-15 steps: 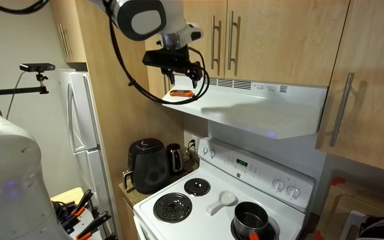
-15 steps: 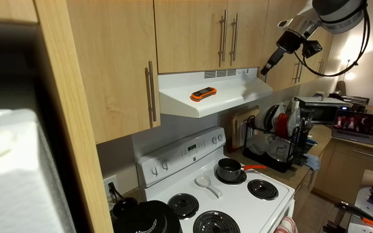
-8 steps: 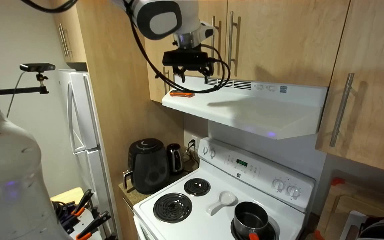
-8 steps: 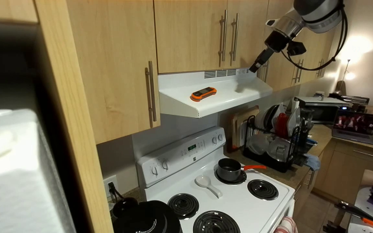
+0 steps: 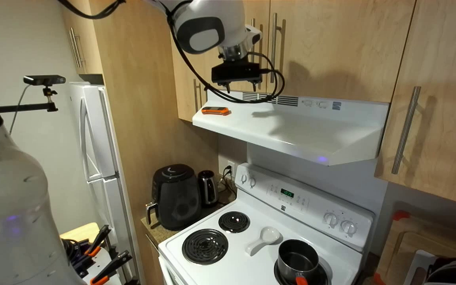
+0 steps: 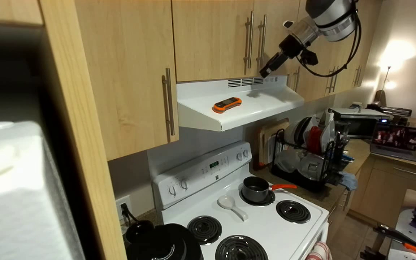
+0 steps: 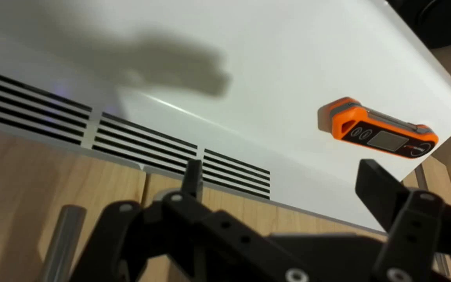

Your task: Open the left cabinet door

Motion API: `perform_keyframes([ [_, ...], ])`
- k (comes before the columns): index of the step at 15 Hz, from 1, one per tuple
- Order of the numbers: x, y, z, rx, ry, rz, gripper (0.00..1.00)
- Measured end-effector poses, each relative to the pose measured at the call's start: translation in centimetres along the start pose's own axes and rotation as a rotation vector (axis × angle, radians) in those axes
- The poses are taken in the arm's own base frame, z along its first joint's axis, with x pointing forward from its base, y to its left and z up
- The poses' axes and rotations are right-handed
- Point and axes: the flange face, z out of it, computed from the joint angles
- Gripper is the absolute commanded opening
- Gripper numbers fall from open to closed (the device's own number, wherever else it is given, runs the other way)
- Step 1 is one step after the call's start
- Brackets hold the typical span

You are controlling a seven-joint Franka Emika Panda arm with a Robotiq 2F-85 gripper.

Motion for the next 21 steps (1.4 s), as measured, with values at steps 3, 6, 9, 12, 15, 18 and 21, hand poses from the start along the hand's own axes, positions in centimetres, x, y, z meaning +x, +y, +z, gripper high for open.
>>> perform_keyframes([
  [3,0.7,-0.8,1.0,0.016,0.076,0.001,1.00],
  [6,1.3,-1.3,1.3,0.021,0.147,-0.005,1.00],
  [9,1.5,-1.0,1.0,-0.002,0.182,-0.019,1.00],
  [12,1.8,-0.3,0.2,-0.042,0.197,-0.027,1.00],
  [15,2.5,0.4,-0.8,-0.073,0.217,-0.029,1.00],
  [18,3.3,0.8,-1.6,-0.085,0.253,-0.026,1.00],
  [21,4.0,0.8,-2.1,-0.083,0.302,-0.021,1.00],
])
